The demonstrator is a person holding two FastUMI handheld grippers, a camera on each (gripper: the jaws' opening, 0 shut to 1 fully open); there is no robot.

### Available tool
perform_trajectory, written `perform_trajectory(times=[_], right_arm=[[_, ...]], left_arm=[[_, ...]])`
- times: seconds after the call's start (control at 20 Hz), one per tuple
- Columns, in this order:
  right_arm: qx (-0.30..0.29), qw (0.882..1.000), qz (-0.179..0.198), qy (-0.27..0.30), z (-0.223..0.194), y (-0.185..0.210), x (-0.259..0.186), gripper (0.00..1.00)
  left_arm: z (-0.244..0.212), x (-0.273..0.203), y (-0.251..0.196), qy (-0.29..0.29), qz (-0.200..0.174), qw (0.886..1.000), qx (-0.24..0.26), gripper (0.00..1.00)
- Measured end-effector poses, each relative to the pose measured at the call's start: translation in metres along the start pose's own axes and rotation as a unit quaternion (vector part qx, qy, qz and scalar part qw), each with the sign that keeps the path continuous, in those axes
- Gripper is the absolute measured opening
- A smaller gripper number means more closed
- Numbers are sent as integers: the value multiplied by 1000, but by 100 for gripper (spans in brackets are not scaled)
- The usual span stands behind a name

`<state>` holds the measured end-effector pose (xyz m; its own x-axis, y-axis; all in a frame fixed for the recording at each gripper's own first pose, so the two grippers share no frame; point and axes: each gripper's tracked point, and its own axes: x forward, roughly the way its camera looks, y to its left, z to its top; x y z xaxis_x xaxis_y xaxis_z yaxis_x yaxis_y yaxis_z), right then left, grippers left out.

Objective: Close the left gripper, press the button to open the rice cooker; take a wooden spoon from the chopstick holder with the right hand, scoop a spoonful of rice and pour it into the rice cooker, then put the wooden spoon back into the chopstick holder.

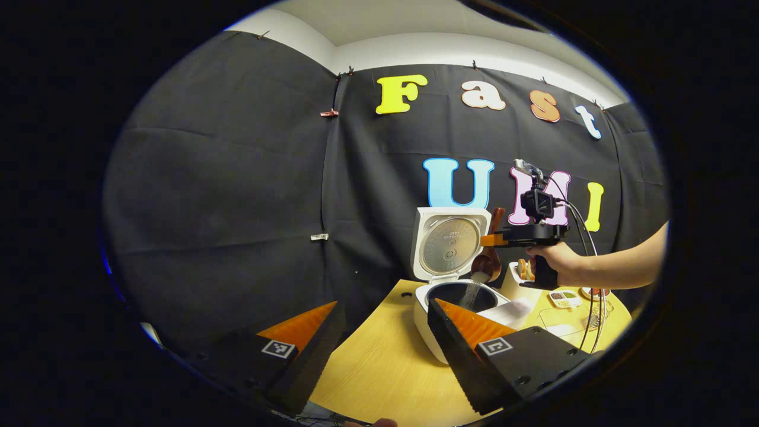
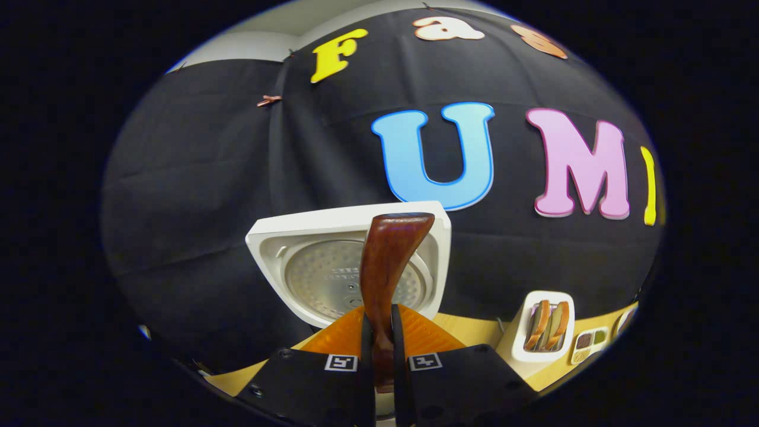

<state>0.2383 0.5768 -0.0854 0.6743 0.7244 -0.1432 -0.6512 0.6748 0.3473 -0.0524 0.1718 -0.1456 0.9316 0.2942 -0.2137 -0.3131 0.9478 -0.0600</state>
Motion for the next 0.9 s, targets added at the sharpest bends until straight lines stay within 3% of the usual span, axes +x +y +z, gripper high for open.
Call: perform_trajectory(times=[0.15,0.3,0.55,0.7,0.75,0.8,0.9], right_arm=[[-90,995,29,-16,12,24,0,12],[-168,984,57,-27,16,47,-4,17],[-297,948,98,-50,9,80,-18,16],[-343,932,108,-53,1,89,-25,17],[-346,930,109,-51,0,91,-25,17],[-339,933,112,-46,-1,91,-25,17],[-297,947,115,-32,2,85,-22,17]], left_arm=[[1,0,2,-2,1,1000,-4,96],[0,1,2,0,2,1000,-3,96],[-2,-2,2,1,4,1000,-5,96],[-2,-4,1,1,4,1000,-6,96],[-1,-5,0,0,4,1000,-5,100],[-1,-6,0,0,3,1000,-4,96],[-1,-9,1,0,2,1000,-3,96]])
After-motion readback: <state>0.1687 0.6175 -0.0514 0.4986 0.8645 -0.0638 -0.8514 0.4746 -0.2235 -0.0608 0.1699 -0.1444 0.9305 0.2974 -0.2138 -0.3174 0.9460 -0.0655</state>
